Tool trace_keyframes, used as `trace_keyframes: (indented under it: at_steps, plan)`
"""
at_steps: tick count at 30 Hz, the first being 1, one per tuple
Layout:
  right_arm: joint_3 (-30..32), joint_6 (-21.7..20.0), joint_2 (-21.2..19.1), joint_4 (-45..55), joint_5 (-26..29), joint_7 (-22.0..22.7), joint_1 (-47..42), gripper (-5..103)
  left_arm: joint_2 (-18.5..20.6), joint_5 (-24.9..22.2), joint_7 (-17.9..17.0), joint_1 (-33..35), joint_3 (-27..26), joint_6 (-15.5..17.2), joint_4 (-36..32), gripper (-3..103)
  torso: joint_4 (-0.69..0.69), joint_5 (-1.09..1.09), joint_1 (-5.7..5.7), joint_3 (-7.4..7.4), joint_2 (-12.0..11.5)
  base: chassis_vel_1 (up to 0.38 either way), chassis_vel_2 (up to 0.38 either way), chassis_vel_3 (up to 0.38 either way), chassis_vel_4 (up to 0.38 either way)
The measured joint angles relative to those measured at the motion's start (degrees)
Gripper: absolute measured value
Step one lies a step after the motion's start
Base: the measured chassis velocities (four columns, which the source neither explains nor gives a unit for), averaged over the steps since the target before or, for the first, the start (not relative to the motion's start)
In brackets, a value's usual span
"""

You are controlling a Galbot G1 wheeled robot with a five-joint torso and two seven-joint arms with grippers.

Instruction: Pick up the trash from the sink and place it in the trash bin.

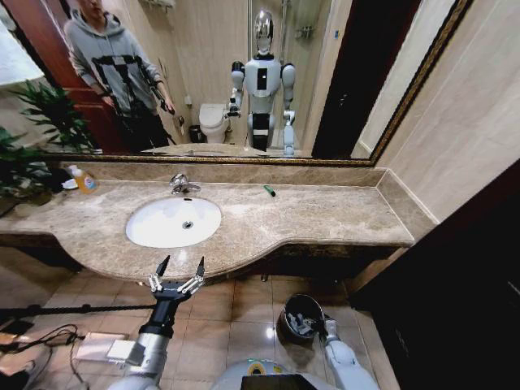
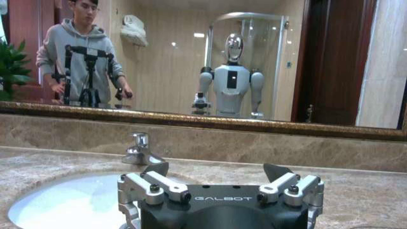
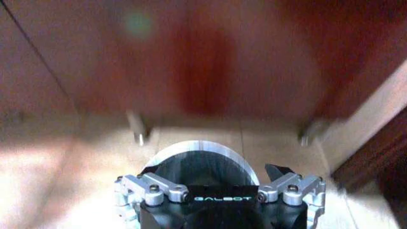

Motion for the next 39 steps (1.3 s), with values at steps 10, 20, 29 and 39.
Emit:
trace_keyframes:
  at_steps: [10, 20, 29, 39]
  plan:
    - [2.93, 3.84, 2.15, 29.18, 4.12, 5.35, -15.42, 100, 0.00, 0.00, -0.02, 0.00, 0.00, 0.00, 0.00, 100, 0.00, 0.00, 0.00, 0.00, 0.00, 0.000, 0.000, 0.000, 0.000]
    - [5.22, 1.48, 4.26, 57.66, 7.03, 9.62, -27.62, 100, 0.00, 0.00, -0.02, 0.00, 0.00, 0.00, 0.00, 100, 0.00, 0.01, -0.01, 0.00, 0.00, 0.000, 0.000, 0.000, 0.000]
    - [1.95, -5.04, -1.62, 65.95, 6.55, 7.10, -16.91, 100, 0.00, 0.00, -0.01, 0.00, 0.00, 0.00, 0.00, 100, 0.00, 0.01, 0.00, 0.01, 0.00, 0.000, 0.000, 0.000, 0.000]
    - [-3.39, -8.84, -10.92, 53.56, 9.74, 4.28, -0.23, 100, 0.01, 0.00, -0.01, 0.00, 0.00, 0.00, 0.00, 100, 0.00, 0.03, 0.01, 0.01, 0.00, 0.000, 0.000, 0.000, 0.000]
